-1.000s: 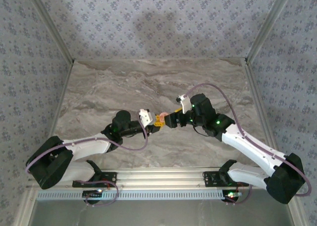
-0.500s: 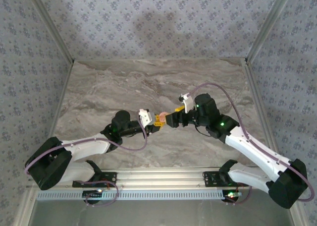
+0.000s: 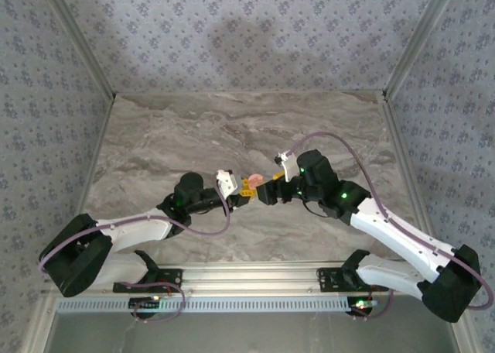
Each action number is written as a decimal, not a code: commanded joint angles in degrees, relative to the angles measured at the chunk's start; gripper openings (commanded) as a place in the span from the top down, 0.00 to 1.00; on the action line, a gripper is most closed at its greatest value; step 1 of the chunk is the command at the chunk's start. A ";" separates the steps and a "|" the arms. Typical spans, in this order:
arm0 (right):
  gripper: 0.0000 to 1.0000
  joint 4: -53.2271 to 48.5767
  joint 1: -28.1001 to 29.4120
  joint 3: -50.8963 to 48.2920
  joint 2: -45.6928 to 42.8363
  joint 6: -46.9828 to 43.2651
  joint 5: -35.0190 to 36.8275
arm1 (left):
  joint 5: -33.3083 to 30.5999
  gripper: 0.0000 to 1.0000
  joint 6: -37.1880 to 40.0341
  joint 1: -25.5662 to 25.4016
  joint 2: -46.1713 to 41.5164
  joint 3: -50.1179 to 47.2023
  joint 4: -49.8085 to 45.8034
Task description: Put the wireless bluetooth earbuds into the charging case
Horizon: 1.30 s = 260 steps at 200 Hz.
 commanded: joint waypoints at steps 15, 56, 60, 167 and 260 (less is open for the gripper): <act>0.20 -2.07 -0.17 2.42 1.20 -0.77 4.04 | 0.16 0.88 0.75 -0.21 -1.50 0.69 0.90; 0.22 -0.39 -1.93 2.32 2.46 -0.08 2.72 | 1.52 0.88 0.72 -0.17 -1.85 0.43 1.16; 0.23 -0.24 -2.08 2.30 2.54 -0.05 2.42 | 1.66 0.88 0.77 -0.22 -1.88 0.43 1.25; 0.26 0.75 -7.49 0.79 3.53 1.94 -2.14 | 2.12 0.88 0.96 -0.23 -3.09 -0.01 1.43; 0.27 1.36 -6.90 0.37 -5.07 -3.10 -5.31 | 1.67 0.88 1.08 -0.14 -2.86 -0.02 1.16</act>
